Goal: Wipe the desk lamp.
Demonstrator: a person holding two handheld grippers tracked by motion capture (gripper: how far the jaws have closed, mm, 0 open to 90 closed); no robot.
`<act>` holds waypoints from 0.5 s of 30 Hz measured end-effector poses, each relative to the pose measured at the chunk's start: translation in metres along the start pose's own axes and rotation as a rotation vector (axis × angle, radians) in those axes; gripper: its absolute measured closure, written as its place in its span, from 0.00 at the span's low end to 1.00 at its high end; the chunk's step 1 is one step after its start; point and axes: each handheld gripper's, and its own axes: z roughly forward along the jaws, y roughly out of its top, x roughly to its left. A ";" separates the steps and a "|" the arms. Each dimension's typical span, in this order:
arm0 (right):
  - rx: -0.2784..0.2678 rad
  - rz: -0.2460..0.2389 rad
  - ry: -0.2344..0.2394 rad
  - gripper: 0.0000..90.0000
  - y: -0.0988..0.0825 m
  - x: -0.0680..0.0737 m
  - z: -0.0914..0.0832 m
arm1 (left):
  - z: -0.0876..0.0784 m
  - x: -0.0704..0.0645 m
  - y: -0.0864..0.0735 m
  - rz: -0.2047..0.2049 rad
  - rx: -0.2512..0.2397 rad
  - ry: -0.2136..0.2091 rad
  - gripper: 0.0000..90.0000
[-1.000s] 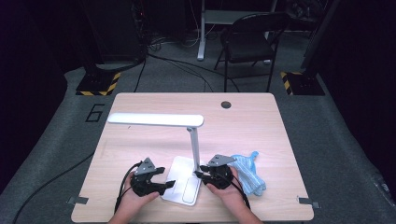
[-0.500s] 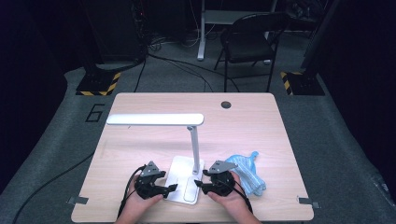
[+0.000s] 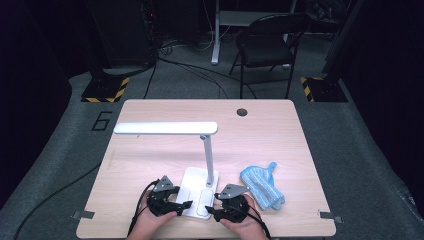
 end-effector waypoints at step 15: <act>-0.015 -0.016 0.034 0.43 -0.003 0.005 0.004 | 0.003 -0.003 -0.001 -0.005 -0.004 0.007 0.18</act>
